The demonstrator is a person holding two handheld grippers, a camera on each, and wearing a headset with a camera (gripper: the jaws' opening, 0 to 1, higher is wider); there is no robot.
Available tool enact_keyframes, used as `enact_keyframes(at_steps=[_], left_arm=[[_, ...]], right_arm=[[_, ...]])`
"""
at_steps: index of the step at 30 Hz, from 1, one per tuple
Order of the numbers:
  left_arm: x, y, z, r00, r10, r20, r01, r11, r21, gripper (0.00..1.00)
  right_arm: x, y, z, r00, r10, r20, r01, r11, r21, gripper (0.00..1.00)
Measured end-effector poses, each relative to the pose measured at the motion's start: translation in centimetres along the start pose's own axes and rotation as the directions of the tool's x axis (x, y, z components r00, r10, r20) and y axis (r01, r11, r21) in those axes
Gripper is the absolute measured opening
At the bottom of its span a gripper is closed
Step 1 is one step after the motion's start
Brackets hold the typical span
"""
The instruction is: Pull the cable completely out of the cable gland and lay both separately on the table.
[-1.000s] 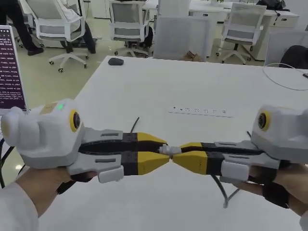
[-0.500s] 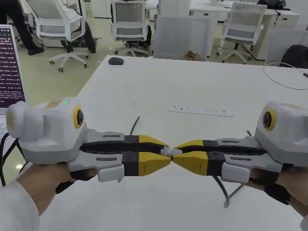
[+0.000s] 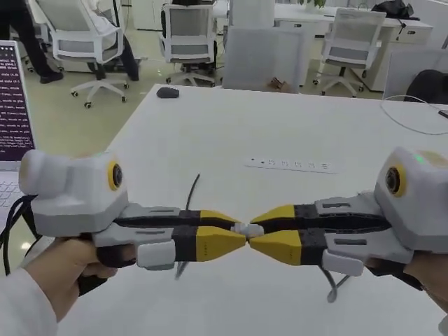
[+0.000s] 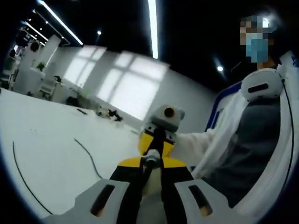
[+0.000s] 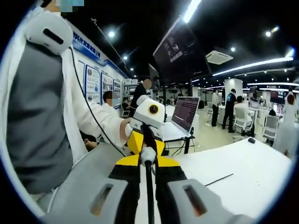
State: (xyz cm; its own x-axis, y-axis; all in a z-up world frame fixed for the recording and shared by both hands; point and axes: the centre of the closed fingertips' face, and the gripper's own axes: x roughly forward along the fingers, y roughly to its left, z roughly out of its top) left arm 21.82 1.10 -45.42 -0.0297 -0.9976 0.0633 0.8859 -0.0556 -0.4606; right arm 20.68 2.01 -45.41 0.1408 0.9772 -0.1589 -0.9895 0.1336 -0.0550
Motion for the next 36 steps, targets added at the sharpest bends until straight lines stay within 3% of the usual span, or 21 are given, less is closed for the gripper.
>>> enact_keyframes(at_steps=[3, 5, 6, 8, 11, 14, 15, 17, 18, 19, 21, 23, 24, 25, 27, 36], left_arm=[[0.0, -0.1, -0.2, 1.0, -0.001, -0.008, 0.001, 1.0, -0.01, 0.13], [0.0, -0.1, -0.3, 0.9999, 0.0, -0.015, 0.0, 1.0, -0.022, 0.14], [0.0, -0.1, -0.4, 0.9999, 0.0, -0.017, -0.001, 1.0, -0.02, 0.14], [0.0, -0.1, -0.5, 0.9999, 0.002, -0.016, -0.002, 1.0, -0.026, 0.14], [-0.1, -0.1, -0.6, 0.9999, 0.005, -0.015, -0.006, 1.0, -0.017, 0.14], [-0.1, -0.1, -0.5, 0.9998, 0.016, -0.013, -0.016, 1.0, 0.021, 0.14], [-0.1, -0.1, -0.5, 0.9998, 0.016, -0.012, -0.016, 0.999, 0.03, 0.14], [0.0, -0.3, -0.1, 0.9999, 0.017, -0.003, -0.017, 0.993, 0.113, 0.14], [0.1, -0.4, 0.0, 0.9999, 0.013, 0.0, -0.012, 0.989, 0.144, 0.15], [0.2, -0.8, 0.0, 1.0, 0.004, -0.007, -0.003, 0.981, 0.192, 0.15], [0.3, -0.8, 0.1, 0.9998, 0.019, -0.011, -0.015, 0.965, 0.263, 0.15], [0.4, -0.8, -0.1, 0.9993, 0.022, -0.029, -0.012, 0.955, 0.296, 0.15], [0.4, -0.8, -0.2, 0.9991, 0.026, -0.033, -0.015, 0.95, 0.313, 0.15], [0.4, -0.9, -0.2, 0.999, 0.026, -0.036, -0.012, 0.943, 0.331, 0.15], [0.4, -0.9, -0.2, 0.9992, 0.025, -0.033, -0.012, 0.944, 0.329, 0.15], [0.4, -0.6, 0.2, 0.9994, 0.029, -0.015, -0.022, 0.939, 0.342, 0.15]], right_arm=[[0.0, 0.2, -0.1, 1.0, 0.005, -0.003, -0.006, 1.0, -0.023, 0.08], [0.0, 0.1, -0.4, 0.9997, -0.001, -0.024, -0.002, 0.995, -0.102, 0.08], [0.1, 0.1, -0.4, 0.9996, 0.0, -0.027, -0.003, 0.997, -0.079, 0.08], [0.2, 0.0, -0.5, 0.9995, -0.002, -0.031, -0.001, 0.993, -0.12, 0.08], [0.2, 0.0, -0.5, 0.9994, -0.002, -0.034, -0.001, 0.994, -0.109, 0.09], [0.3, -0.3, -0.6, 0.9997, -0.016, -0.02, 0.015, 0.997, -0.07, 0.1], [0.3, -0.3, -0.6, 0.9998, -0.016, -0.015, 0.015, 0.999, -0.03, 0.11], [0.1, -0.3, -0.4, 1.0, -0.003, 0.0, 0.003, 0.997, 0.071, 0.12], [0.1, -0.4, -0.3, 0.9998, 0.005, 0.02, -0.008, 0.992, 0.129, 0.14], [-0.1, -0.8, 0.1, 0.9979, 0.0, 0.064, -0.014, 0.976, 0.216, 0.22], [-0.5, -1.2, 0.1, 0.9938, -0.017, 0.11, -0.017, 0.953, 0.303, 0.3], [-0.8, -1.1, 0.1, 0.9917, -0.006, 0.128, -0.041, 0.932, 0.361, 0.24], [-0.9, -1.2, 0.0, 0.9914, -0.014, 0.13, -0.034, 0.933, 0.359, 0.23], [-1.0, -1.0, -0.1, 0.9911, -0.009, 0.133, -0.045, 0.916, 0.399, 0.24], [-1.0, -0.5, -0.6, 0.9926, 0.007, 0.121, -0.063, 0.884, 0.464, 0.24], [-1.1, -0.1, -0.7, 0.9901, 0.006, 0.14, -0.075, 0.866, 0.494, 0.15]])
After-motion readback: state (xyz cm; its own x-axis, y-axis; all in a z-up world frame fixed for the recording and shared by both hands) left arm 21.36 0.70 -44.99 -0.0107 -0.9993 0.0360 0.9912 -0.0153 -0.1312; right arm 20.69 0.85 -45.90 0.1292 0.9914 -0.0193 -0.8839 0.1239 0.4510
